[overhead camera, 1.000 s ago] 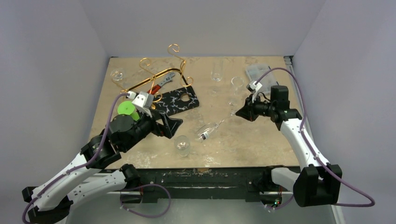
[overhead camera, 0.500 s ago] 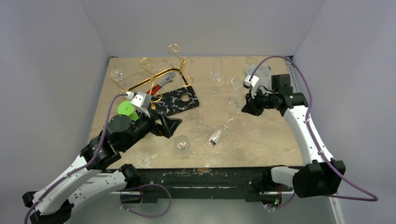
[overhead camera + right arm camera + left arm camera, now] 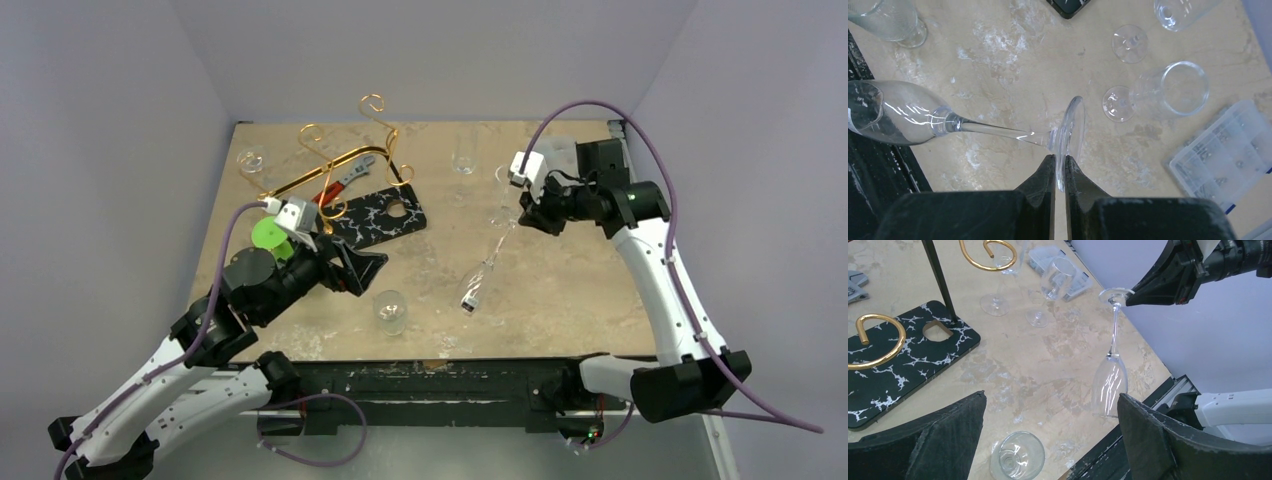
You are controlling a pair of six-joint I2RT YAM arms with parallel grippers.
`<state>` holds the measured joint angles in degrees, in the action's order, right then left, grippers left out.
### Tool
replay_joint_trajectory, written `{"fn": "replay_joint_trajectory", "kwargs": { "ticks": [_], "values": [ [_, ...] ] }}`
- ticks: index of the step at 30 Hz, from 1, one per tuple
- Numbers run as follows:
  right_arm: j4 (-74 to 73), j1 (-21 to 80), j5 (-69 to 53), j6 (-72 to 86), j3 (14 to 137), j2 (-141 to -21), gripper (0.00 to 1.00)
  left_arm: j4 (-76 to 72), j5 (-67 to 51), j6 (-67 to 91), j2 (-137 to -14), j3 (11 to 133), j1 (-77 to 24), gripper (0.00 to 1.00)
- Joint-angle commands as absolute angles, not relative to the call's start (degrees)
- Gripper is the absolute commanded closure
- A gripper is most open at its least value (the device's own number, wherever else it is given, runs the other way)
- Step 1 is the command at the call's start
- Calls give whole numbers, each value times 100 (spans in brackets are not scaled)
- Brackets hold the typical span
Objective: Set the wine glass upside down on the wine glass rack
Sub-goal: Turn the wine glass upside down at the wine rack.
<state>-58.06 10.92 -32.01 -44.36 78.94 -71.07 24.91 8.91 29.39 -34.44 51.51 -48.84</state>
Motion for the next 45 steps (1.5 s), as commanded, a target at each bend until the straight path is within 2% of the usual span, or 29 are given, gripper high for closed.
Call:
{"fn": "replay_joint_trajectory", "kwargs": {
  "ticks": [1,6,12,25,45],
  "values": [
    [-5935,1232,-3133,-4760,8462,-7026,100,2206,754,2963,-3376,5122,-4811,0],
    [-6240,1444,-2916,-5118,8910,-7159,100,2170,683,2968,-3342,5129,-4768,0],
    [-6267,1877,-2483,-5720,8899,-7021,100,1991,550,3069,-3313,5033,-4731,0],
    [-5074,3072,-1629,-6445,7849,-6145,100,1471,43,3561,-3361,4848,-4672,0],
    [-3640,3693,-1050,-6980,6949,-5416,100,487,-559,4558,-3617,4405,-4410,0]
  ]
}}
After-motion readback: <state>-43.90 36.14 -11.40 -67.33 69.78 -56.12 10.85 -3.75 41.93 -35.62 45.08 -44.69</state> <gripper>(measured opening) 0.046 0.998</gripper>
